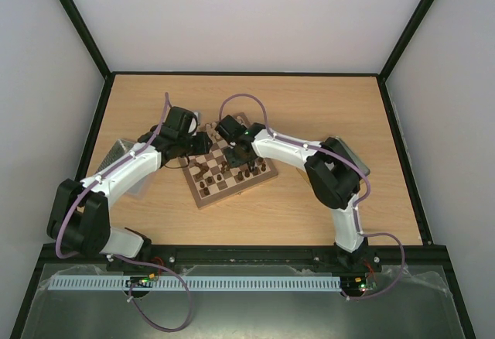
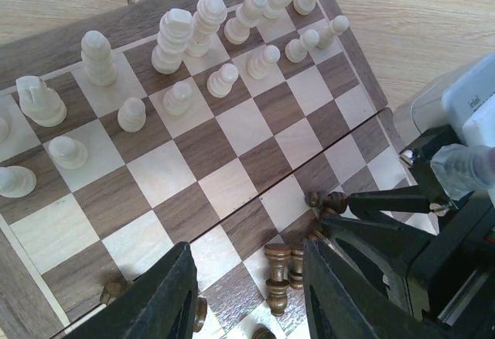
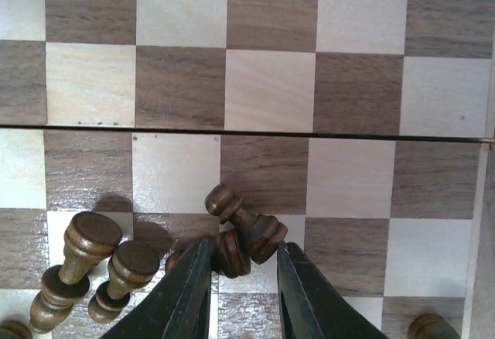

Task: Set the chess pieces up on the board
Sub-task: Pick up the chess piece from the chessboard.

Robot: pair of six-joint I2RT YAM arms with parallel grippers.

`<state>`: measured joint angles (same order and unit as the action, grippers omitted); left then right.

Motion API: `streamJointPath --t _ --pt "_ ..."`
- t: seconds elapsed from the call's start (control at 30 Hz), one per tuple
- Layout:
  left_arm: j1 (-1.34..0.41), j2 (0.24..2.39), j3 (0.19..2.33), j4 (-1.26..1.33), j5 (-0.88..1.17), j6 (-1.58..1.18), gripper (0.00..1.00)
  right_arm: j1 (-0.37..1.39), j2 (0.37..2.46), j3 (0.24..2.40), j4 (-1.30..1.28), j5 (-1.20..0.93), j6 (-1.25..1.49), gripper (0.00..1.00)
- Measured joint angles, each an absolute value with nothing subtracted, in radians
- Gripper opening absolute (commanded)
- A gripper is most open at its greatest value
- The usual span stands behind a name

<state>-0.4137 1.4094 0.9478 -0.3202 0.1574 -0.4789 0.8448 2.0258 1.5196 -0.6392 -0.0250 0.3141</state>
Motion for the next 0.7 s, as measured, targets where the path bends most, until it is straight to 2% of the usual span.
streamJointPath --t 0.37,0.7 --pt "-0.414 1.409 0.948 -0.320 0.158 -0.479 0.41 0.845 2.044 1.529 -0.596 0.004 0.352 0.30" --pt "-0.411 1.409 0.948 -0.320 0.158 -0.479 0.41 0.844 2.088 1.564 -0.592 0.046 0.378 0.29"
